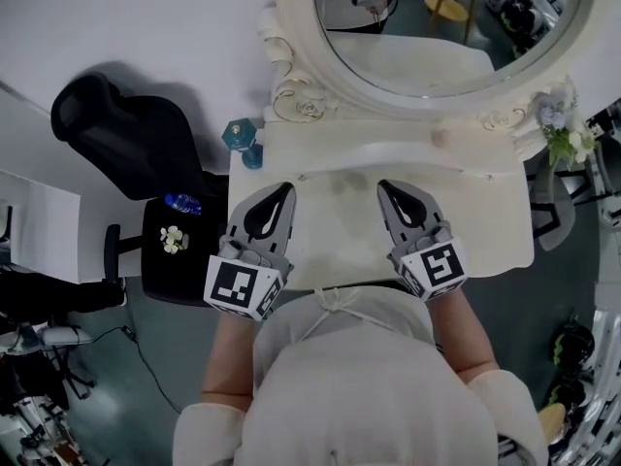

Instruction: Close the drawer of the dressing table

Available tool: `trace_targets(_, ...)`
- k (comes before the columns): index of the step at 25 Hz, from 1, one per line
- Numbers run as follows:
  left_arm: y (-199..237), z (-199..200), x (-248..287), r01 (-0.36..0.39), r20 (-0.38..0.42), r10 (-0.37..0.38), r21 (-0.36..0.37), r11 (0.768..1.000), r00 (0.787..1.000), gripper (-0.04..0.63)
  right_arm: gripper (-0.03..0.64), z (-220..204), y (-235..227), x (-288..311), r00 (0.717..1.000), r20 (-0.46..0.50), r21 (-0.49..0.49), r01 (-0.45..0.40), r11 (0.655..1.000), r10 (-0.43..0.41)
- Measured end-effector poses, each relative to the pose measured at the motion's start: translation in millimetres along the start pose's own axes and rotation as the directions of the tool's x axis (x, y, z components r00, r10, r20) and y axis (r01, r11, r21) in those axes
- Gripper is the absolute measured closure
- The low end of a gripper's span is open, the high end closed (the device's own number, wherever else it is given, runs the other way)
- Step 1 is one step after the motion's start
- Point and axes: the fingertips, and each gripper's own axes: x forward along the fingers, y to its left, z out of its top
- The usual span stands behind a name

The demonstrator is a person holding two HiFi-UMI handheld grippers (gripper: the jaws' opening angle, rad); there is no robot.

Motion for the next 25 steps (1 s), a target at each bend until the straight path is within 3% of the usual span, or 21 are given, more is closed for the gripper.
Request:
trace_targets(7, 2, -6, 5, 0.011, -0.005, -0.011, -0.004, 1.0, 1.0, 0.577, 0.614, -5, 3, 1, 1.0, -0.018, -0.017, -0.02, 1.0, 0.02)
trace_targets(12, -3, -10, 7, 0.041, -0.016, -0.041, 0.001, 0.999, 0.999, 0.575, 0.614, -5, -2, 3, 1.0, -0.027, -0.003, 0.014, 1.0, -0.014)
trace_targets(25, 6, -12, 8, 0.025, -0.029, -0.027, -0.038, 0.999, 0.999, 0.575, 0.614, 0, -1, 3, 0.999, -0.028, -0.01, 0.039, 0.999, -0.04)
